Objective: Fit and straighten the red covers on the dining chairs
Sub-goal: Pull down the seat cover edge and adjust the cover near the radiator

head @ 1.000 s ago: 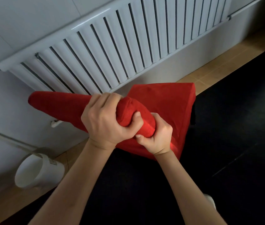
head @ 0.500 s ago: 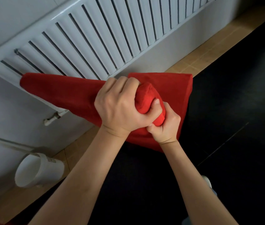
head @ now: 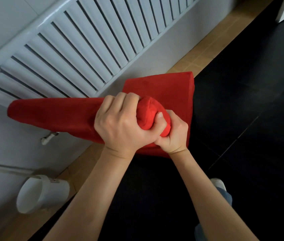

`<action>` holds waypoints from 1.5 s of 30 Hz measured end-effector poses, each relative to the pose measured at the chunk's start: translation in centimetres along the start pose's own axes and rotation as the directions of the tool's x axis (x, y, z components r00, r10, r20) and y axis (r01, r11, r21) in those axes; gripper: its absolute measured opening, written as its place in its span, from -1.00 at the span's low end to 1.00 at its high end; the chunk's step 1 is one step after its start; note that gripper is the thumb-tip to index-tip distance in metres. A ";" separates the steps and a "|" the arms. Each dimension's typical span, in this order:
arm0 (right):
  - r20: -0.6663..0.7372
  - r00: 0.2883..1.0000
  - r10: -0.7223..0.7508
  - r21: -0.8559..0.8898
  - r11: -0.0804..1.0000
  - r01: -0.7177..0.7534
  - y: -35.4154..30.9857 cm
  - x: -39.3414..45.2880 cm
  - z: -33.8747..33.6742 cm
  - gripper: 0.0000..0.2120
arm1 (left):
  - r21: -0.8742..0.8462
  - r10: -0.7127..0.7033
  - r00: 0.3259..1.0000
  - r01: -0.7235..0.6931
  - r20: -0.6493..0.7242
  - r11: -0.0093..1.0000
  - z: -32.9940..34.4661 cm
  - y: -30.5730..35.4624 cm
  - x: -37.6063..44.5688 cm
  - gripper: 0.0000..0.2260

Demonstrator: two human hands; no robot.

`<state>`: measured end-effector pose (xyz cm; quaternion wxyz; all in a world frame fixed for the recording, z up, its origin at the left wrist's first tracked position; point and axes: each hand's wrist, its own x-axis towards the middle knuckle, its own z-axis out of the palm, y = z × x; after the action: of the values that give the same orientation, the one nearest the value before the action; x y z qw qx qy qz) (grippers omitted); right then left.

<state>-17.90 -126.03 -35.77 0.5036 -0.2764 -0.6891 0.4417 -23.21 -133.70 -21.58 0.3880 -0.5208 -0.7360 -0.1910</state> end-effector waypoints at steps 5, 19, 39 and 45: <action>0.066 0.998 0.006 -0.078 0.997 -0.001 1.1 -0.5 -1.0 -0.02 | 0.022 -0.005 0.999 0.004 0.033 1.000 0.6 0.9 -1.7 -0.61; 0.168 0.984 0.059 -0.121 0.992 -0.039 0.9 0.0 -0.9 0.13 | 0.025 -0.014 0.999 0.013 0.049 1.000 1.4 0.3 -2.0 -0.61; 0.166 0.984 0.063 -0.136 0.990 -0.040 0.9 -0.2 -0.9 0.16 | 0.032 0.011 0.999 -0.012 0.031 0.999 1.4 0.3 -1.9 -0.61; 0.173 0.983 0.069 -0.153 0.987 -0.043 0.9 -0.1 -0.9 0.15 | 0.034 0.031 0.999 -0.032 0.038 0.999 1.5 0.0 -2.0 -0.60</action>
<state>-17.03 -125.42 -36.57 0.4055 -0.2920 -0.7542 0.4260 -23.45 -133.91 -24.07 0.3860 -0.5289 -0.7382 -0.1623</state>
